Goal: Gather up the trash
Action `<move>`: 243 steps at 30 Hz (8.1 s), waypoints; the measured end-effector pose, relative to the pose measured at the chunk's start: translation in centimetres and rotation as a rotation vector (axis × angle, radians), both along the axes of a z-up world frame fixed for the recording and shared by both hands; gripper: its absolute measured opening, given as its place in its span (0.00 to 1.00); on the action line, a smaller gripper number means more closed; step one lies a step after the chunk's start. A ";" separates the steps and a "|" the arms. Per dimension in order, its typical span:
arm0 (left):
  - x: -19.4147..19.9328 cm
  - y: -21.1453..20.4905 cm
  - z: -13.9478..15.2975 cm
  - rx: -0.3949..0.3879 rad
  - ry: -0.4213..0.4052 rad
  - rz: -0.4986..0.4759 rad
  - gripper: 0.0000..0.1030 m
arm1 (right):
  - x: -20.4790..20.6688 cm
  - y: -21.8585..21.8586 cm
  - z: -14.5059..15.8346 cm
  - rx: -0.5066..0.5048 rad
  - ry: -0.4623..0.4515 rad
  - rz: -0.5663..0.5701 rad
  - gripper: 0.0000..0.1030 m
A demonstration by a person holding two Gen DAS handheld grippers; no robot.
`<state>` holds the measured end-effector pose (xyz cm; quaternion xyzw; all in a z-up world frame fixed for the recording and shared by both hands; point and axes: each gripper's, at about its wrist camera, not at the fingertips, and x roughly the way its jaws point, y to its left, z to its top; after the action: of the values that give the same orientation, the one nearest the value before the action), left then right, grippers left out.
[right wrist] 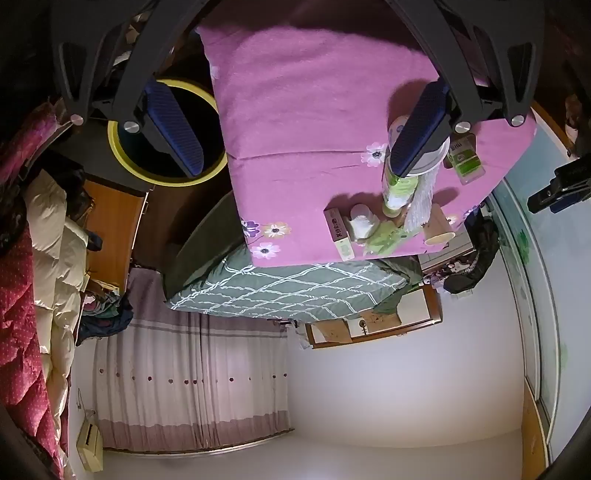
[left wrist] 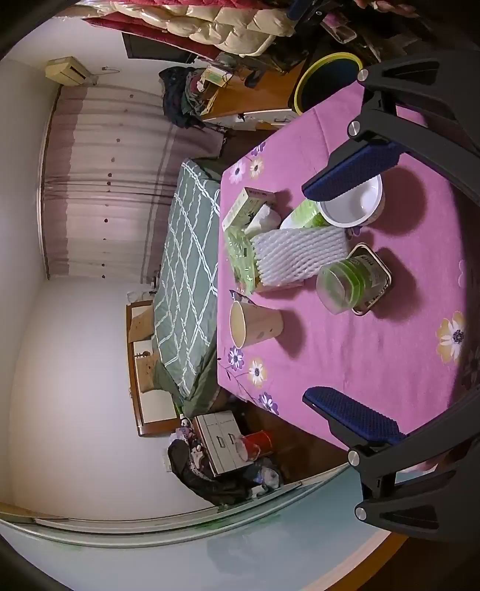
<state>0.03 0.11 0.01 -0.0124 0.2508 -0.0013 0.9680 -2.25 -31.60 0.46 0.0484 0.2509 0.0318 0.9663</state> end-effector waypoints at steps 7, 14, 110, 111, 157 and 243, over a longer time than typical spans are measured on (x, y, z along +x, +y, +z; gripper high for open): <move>0.0 -0.1 0.0 0.008 -0.001 -0.002 0.96 | 0.0 0.1 0.0 -0.003 0.001 -0.002 0.94; -0.5 0.8 0.2 0.012 -0.003 0.002 0.96 | 0.1 -0.2 -0.1 0.015 0.008 0.001 0.94; 3.3 2.8 -2.5 -0.038 0.068 0.069 0.96 | 7.7 4.5 -1.5 0.016 0.095 0.119 0.94; 3.4 3.0 -2.5 -0.035 0.064 0.075 0.96 | 8.5 5.2 -1.4 0.017 0.094 0.138 0.94; 7.9 1.7 -5.7 0.011 0.092 -0.051 0.96 | 18.9 11.1 3.2 0.099 0.161 0.375 0.10; 12.6 -23.4 -3.6 -0.008 0.131 -0.595 0.56 | 7.7 -19.2 -10.8 0.065 0.259 -0.434 0.48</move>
<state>12.60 -23.25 -3.59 0.0579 0.3054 -0.2848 0.9068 5.49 -50.78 -10.39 0.1360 0.3553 -0.1748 0.9081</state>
